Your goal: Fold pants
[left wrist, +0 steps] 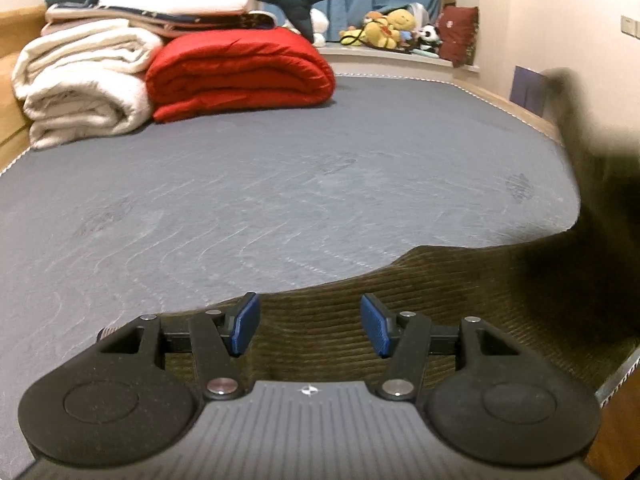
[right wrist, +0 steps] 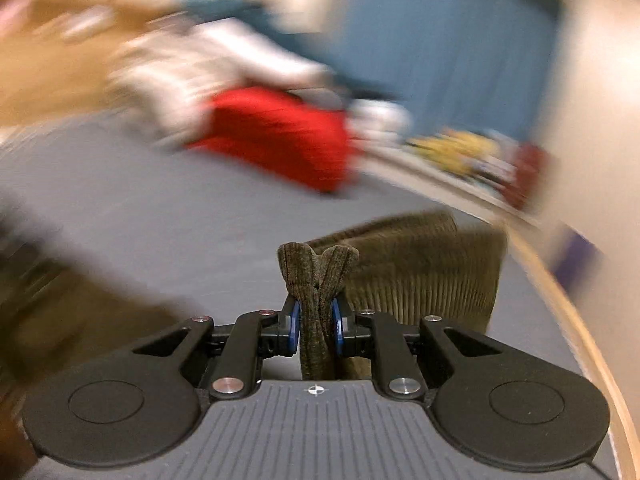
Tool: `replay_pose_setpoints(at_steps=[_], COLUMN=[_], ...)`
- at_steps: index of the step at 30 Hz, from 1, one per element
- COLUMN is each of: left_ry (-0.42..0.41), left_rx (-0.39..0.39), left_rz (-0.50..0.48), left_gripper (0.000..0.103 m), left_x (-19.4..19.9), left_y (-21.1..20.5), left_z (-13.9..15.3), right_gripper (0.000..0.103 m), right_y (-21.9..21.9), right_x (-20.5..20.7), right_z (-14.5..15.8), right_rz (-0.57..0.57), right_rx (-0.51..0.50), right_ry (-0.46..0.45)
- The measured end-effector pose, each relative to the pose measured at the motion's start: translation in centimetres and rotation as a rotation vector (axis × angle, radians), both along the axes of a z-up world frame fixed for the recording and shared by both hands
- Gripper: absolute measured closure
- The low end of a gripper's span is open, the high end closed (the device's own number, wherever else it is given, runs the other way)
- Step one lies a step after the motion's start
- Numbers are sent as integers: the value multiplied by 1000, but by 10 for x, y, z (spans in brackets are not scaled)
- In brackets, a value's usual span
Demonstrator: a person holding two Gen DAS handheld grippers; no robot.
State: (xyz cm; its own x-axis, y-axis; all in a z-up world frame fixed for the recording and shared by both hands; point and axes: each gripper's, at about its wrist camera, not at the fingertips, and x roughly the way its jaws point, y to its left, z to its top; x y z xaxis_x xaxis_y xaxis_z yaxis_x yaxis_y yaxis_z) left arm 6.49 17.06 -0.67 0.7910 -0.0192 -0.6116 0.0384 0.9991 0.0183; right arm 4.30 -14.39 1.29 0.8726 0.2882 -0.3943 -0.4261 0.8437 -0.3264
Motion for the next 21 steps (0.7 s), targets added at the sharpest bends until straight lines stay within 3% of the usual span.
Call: replay_pose_setpoints(at_steps=[3, 5, 6, 8, 9, 12, 14, 18, 21], left_ry=[17, 30, 39, 59, 69, 97, 122, 161, 130], left_rx=[-42, -77, -101, -152, -175, -244, -325, -502, -536], left_rz=[11, 10, 6, -9, -16, -40, -40, -41, -27], left_gripper=[37, 34, 34, 34, 34, 34, 35, 36, 45], left_x=[1, 2, 4, 7, 9, 20, 30, 50, 64], left_y=[7, 8, 8, 7, 7, 4, 5, 7, 4], left_z=[-1, -2, -3, -6, -9, -19, -28, -41, -42], right_gripper=[84, 83, 76, 73, 71, 68, 66, 62, 61], right_y=[75, 102, 108, 114, 111, 89, 71, 21, 1], right_x=[-37, -47, -54, -73, -75, -74, -76, -68, -56], right_z=[-73, -124, -140, -148, -145, -119, -108, -104, -111], right_rz=[189, 230, 214, 183, 178, 174, 153, -3, -101], right_rx=[-127, -204, -226, -240, -216, 6, 117, 349, 416], right_ry=[125, 224, 207, 106, 103, 188, 187, 212, 222])
